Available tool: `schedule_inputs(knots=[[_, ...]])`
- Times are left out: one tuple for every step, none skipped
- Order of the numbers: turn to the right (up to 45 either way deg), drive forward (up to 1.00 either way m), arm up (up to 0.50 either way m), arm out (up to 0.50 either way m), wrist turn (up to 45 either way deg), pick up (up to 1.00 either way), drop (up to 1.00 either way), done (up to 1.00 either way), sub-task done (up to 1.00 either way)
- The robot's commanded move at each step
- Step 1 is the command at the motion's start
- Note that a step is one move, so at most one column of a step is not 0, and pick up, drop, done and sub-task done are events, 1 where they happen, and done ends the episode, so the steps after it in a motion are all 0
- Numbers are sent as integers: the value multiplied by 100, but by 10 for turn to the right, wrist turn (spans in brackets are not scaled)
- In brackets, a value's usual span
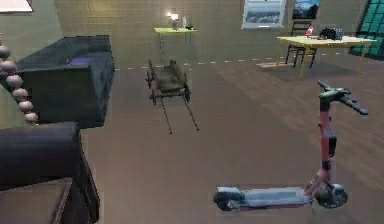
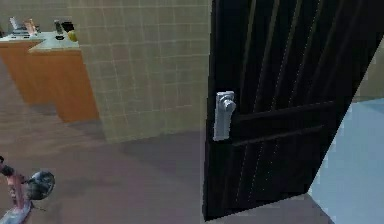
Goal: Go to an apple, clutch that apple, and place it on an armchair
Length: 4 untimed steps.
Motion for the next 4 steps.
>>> schedule_inputs(knots=[[-150,0,0,0,0,0,0,0,0],[0,100,0,0,0,0,0,0,0],[0,20,0,0,0,0,0,0,0],[300,0,0,0,0,0,0,0,0]])
